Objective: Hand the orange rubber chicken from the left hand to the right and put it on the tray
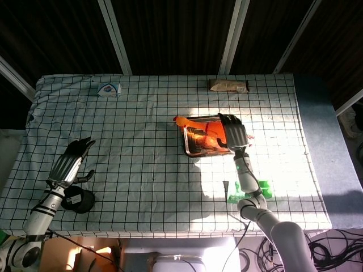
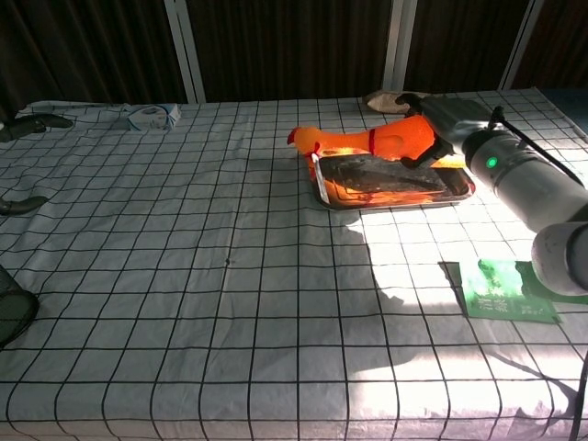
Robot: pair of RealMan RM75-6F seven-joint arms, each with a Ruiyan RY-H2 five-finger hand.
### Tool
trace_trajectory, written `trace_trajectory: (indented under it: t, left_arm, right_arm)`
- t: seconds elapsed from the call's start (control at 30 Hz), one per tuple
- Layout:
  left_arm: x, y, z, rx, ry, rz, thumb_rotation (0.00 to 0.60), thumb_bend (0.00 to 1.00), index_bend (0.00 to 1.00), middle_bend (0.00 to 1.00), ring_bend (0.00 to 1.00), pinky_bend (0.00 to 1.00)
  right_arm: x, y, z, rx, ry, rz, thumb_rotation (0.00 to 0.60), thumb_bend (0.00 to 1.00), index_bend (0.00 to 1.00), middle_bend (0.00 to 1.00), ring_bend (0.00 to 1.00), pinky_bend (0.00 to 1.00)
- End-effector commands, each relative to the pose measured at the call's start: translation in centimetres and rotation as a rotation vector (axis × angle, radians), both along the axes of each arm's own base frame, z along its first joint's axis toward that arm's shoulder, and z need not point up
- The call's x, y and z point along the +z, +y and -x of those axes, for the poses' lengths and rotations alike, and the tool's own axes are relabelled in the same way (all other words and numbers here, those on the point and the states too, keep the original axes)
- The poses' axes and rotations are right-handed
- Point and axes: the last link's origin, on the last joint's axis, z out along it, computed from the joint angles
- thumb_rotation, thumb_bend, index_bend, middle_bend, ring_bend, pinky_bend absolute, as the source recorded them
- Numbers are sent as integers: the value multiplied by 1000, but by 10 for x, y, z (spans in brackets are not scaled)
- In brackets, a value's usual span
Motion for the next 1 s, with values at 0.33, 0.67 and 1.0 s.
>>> trace_trajectory:
  t: [0.33,0.67,1.0]
  left_arm:
    - [7,-8,0,6,23,4,600,345,0,0,0,40]
    - [43,-50,7,-11,164,-93,600,350,0,0,0,40]
    - [73,-118,27,100,402,-247,600,385,0,0,0,3]
  right_arm:
    - [22,-2,20,-30,27,-48,600,177,0,0,0,0]
    - [74,44,26,94,-73,-81,600,156,0,0,0,0]
    - [144,146,69,60,125,-73,600,155,0,0,0,0]
